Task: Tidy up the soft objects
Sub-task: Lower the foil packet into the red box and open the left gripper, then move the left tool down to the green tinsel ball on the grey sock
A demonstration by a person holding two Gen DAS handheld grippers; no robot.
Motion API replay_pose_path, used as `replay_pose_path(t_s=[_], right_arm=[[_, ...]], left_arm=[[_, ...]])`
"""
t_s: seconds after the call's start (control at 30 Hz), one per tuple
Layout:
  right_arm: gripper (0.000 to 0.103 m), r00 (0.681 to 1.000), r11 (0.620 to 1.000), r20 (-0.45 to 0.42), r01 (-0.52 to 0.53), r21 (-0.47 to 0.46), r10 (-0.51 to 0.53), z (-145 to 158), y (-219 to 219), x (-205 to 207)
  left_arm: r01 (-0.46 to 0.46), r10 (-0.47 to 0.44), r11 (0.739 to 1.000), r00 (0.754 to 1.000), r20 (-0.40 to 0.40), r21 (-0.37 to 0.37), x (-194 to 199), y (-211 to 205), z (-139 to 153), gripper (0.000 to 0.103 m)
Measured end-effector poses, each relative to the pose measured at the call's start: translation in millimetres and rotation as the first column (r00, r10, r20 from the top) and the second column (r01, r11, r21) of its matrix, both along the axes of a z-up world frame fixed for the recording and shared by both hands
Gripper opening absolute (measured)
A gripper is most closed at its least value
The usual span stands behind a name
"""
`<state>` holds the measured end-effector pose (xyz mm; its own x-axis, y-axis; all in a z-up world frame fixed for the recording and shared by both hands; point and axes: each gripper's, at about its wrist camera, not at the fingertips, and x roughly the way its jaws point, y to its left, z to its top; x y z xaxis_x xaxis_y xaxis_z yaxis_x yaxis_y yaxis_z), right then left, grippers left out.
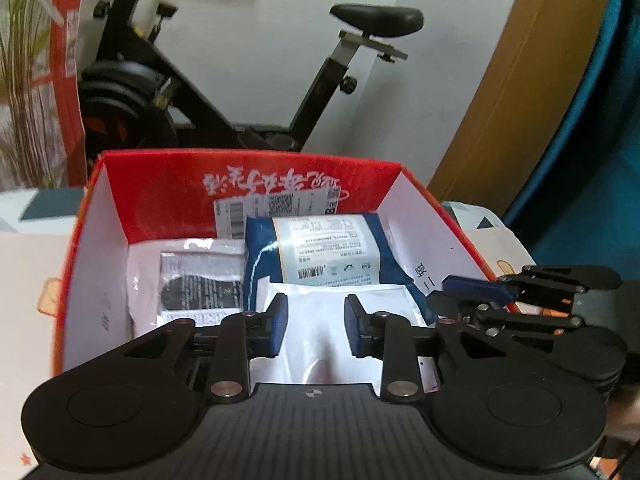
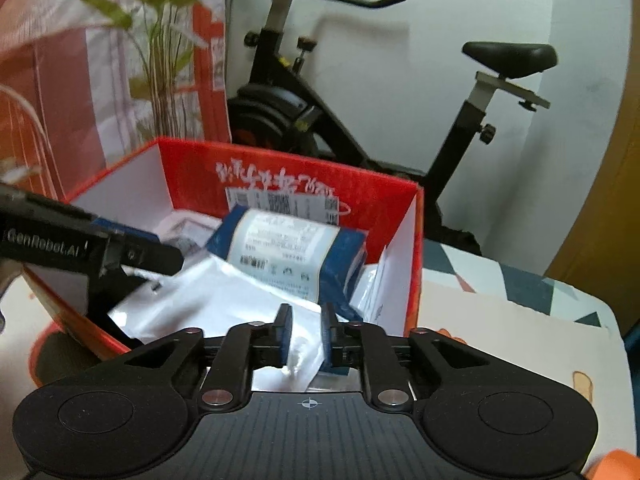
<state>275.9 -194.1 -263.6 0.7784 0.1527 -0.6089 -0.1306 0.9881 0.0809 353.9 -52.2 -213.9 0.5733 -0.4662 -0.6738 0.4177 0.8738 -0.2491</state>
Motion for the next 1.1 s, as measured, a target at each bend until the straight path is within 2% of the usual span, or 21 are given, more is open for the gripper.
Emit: replay_pose_path(t_s=[0.07, 0.1, 0.17, 0.23, 0.4, 0.57, 0.63, 0.7, 0.8, 0.97, 1.1], right_arm=[[0.021, 0.999, 0.999, 0.035, 0.005, 0.035, -0.006, 6, -3, -10], [0.027, 0.999, 0.999, 0.051, 0.006, 0.053, -0.009, 8, -5, -15], [0.039, 0.996, 0.997, 0.086, 0.016, 0.082, -0.023, 13, -9, -27], [0.058, 0.993, 0.994, 0.114, 0.030, 0.106, -0.042, 15, -12, -38], [0.064, 0.989, 0.987, 0.131, 0.043, 0.156, -0.063, 12, -19, -62], [0.065, 0.988, 0.982, 0.130, 0.054, 0.182, -0.079, 0, -21, -85], [0.065, 0.983, 0.989, 0.171, 0.045, 0.144, -0.070, -2, -18, -96], [0.065, 0.979, 0.994, 0.193, 0.042, 0.101, -0.061, -3, -13, -103], [0.065, 0.980, 0.995, 0.193, 0.026, 0.098, -0.045, -5, -11, -110], [0.065, 0.986, 0.991, 0.162, 0.020, 0.132, -0.041, -14, -8, -121], [0.065, 0.993, 0.990, 0.113, 0.012, 0.141, -0.029, -29, -4, -127]], left_arm=[[0.002, -0.002, 1.000, 0.999, 0.033, 0.014, -9, 2, 6, 0.043], [0.002, -0.003, 1.000, 0.999, 0.049, 0.020, -13, 4, 9, 0.046], [0.002, -0.005, 0.999, 0.997, 0.083, 0.033, -22, 7, 15, 0.052], [-0.004, -0.001, 0.999, 0.993, 0.118, 0.044, -34, 12, 20, 0.054], [-0.056, 0.041, 0.995, 0.982, 0.182, 0.079, -61, 21, 26, 0.059], [-0.092, 0.081, 0.994, 0.981, 0.175, 0.053, -84, 32, 23, 0.059], [-0.103, 0.095, 0.994, 0.981, 0.169, 0.038, -92, 35, 20, 0.063], [-0.114, 0.105, 0.993, 0.975, 0.196, 0.035, -102, 37, 21, 0.063], [-0.110, 0.104, 0.994, 0.977, 0.188, 0.023, -107, 37, 20, 0.063], [-0.120, 0.116, 0.993, 0.977, 0.179, 0.011, -117, 35, 17, 0.063], [-0.108, 0.108, 0.994, 0.985, 0.137, -0.010, -130, 34, 5, 0.063]])
